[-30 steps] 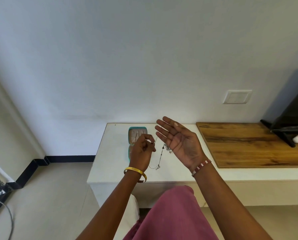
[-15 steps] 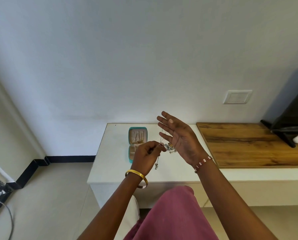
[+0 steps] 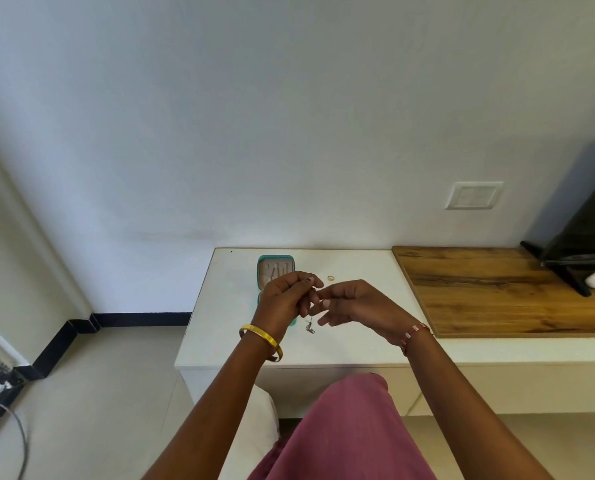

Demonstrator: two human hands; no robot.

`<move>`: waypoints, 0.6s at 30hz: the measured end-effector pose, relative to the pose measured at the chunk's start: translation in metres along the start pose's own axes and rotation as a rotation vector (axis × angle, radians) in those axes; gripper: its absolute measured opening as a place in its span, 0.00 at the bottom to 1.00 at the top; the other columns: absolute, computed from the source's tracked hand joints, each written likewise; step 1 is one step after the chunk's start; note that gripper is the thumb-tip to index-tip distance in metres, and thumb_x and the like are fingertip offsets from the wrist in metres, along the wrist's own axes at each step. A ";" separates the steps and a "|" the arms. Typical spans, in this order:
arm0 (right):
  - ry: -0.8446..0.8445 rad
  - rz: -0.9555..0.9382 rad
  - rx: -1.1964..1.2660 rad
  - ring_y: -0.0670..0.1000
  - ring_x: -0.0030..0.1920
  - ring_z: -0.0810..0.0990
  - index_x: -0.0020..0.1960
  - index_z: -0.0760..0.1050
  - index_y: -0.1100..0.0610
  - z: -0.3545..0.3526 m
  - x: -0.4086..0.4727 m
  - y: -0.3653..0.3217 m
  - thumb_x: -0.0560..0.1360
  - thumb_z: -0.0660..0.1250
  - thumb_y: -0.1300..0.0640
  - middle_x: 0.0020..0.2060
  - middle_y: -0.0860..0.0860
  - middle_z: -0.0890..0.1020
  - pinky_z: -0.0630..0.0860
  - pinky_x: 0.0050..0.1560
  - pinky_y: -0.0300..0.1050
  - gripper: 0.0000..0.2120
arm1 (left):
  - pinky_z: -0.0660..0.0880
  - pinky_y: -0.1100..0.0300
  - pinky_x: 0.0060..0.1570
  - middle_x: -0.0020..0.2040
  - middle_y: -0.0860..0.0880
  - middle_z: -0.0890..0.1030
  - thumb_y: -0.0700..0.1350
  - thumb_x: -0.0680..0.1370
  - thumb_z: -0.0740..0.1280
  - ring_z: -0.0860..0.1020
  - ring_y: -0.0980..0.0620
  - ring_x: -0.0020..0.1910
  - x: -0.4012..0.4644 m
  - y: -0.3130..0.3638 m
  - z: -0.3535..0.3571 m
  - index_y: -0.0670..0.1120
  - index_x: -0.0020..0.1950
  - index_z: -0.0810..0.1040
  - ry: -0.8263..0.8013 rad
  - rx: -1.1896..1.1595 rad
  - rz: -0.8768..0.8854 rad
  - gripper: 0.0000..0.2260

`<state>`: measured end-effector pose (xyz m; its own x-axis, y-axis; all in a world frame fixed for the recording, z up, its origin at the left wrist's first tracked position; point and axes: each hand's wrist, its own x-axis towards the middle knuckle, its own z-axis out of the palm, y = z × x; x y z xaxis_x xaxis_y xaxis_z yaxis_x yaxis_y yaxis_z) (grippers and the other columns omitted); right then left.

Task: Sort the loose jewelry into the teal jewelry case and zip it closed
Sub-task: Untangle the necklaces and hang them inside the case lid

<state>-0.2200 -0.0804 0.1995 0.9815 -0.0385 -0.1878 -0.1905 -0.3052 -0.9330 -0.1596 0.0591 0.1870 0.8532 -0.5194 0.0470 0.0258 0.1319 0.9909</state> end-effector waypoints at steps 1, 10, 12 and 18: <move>-0.018 -0.013 0.040 0.52 0.46 0.82 0.55 0.78 0.58 0.001 -0.001 0.001 0.77 0.60 0.65 0.49 0.56 0.83 0.77 0.51 0.47 0.11 | 0.69 0.68 0.28 0.23 0.52 0.76 0.37 0.78 0.58 0.69 0.59 0.22 0.000 0.001 0.000 0.44 0.38 0.78 -0.008 -0.030 -0.022 0.12; 0.137 -0.079 0.081 0.49 0.39 0.79 0.52 0.79 0.58 0.001 -0.001 0.002 0.73 0.67 0.64 0.43 0.52 0.83 0.75 0.40 0.40 0.09 | 0.69 0.68 0.26 0.24 0.51 0.77 0.36 0.78 0.58 0.69 0.58 0.21 0.002 -0.001 -0.002 0.43 0.39 0.78 -0.025 -0.065 -0.073 0.12; 0.148 -0.098 0.053 0.47 0.39 0.78 0.55 0.78 0.57 0.003 -0.001 0.000 0.73 0.67 0.63 0.44 0.50 0.83 0.76 0.40 0.38 0.11 | 0.69 0.68 0.26 0.24 0.52 0.77 0.35 0.77 0.58 0.69 0.58 0.20 0.003 -0.002 -0.002 0.43 0.39 0.78 -0.020 -0.043 -0.073 0.11; 0.189 -0.114 0.075 0.48 0.40 0.80 0.51 0.79 0.58 0.013 -0.001 -0.003 0.73 0.68 0.62 0.39 0.50 0.83 0.76 0.42 0.41 0.08 | 0.70 0.67 0.28 0.23 0.52 0.76 0.35 0.77 0.58 0.69 0.58 0.21 0.003 0.000 -0.001 0.45 0.38 0.77 0.001 -0.032 -0.055 0.13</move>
<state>-0.2207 -0.0674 0.1985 0.9819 -0.1878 -0.0255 -0.0722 -0.2466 -0.9664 -0.1567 0.0585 0.1875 0.8506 -0.5257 -0.0075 0.0894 0.1305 0.9874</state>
